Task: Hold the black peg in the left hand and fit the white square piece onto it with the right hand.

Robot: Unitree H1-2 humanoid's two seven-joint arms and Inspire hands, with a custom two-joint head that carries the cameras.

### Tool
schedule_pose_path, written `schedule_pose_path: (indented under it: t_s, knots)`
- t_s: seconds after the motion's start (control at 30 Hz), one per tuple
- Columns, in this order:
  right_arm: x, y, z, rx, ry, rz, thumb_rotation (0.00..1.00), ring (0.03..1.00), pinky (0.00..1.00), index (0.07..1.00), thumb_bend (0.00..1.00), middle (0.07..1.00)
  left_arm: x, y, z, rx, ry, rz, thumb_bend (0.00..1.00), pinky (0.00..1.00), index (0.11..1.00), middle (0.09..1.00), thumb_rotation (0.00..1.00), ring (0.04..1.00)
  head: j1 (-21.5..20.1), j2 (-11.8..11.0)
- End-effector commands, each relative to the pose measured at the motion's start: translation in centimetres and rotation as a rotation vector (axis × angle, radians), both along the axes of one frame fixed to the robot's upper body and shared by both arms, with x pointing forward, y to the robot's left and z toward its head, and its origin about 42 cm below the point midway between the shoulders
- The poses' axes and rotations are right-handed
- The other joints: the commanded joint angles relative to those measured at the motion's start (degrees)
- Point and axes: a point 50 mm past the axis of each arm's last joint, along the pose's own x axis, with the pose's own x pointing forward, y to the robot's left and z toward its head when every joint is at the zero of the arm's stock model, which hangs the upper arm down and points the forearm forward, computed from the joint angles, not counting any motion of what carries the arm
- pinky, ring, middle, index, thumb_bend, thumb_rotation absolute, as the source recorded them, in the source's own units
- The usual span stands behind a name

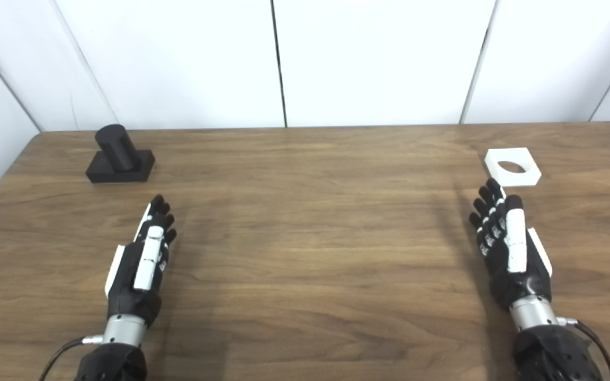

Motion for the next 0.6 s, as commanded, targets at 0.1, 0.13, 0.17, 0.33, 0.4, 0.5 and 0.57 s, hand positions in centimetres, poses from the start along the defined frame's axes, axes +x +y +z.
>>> schedule_pose_path:
  t_s: [0.1, 0.13, 0.17, 0.33, 0.4, 0.5, 0.57]
  knots:
    - [1.4, -0.8, 1.7, -0.023, -0.095, 0.026, 1.0, 1.0, 1.0, 1.0, 0.58, 1.0, 1.0, 0.2, 3.3, 0.072, -0.117, -0.003, 0.56, 1.0, 1.0, 1.0, 0.77, 1.0, 1.8, 0.06]
    - [1.5, -1.0, 1.6, -0.024, -0.094, 0.029, 1.0, 1.0, 1.0, 1.0, 0.58, 1.0, 1.1, 0.3, 3.6, 0.086, -0.13, -0.001, 0.55, 1.0, 1.0, 1.0, 0.76, 1.0, 2.16, 0.07]
    - [1.6, -1.1, 1.5, -0.023, -0.093, 0.033, 1.0, 1.0, 1.0, 1.0, 0.59, 1.0, 1.2, 0.5, 4.0, 0.102, -0.143, 0.003, 0.55, 1.0, 1.0, 1.0, 0.75, 1.0, 2.26, 0.05]
    - [1.9, -1.2, 1.3, -0.031, -0.096, 0.038, 1.0, 1.0, 1.0, 1.0, 0.6, 1.0, 2.0, 2.1, 6.0, 0.204, -0.183, 0.04, 0.56, 1.0, 1.0, 1.0, 0.76, 1.0, 1.93, 0.05]
    - [2.0, -1.2, 1.3, -0.034, -0.098, 0.039, 1.0, 1.0, 1.0, 1.0, 0.6, 1.0, 2.4, 2.8, 6.6, 0.221, -0.186, 0.054, 0.57, 1.0, 1.0, 1.0, 0.74, 1.0, 1.89, 0.03]
    - [2.0, -1.1, 1.6, -0.034, -0.1, 0.047, 1.0, 1.0, 1.0, 1.0, 0.61, 1.0, 3.1, 4.2, 7.6, 0.255, -0.189, 0.098, 0.55, 1.0, 1.0, 1.0, 0.67, 1.0, 1.89, 0.03]
    - [2.0, -1.2, 1.7, -0.04, -0.099, 0.05, 1.0, 1.0, 1.0, 1.0, 0.6, 1.0, 3.5, 4.9, 8.3, 0.245, -0.19, 0.111, 0.54, 1.0, 1.0, 1.0, 0.61, 1.0, 1.83, -0.04]
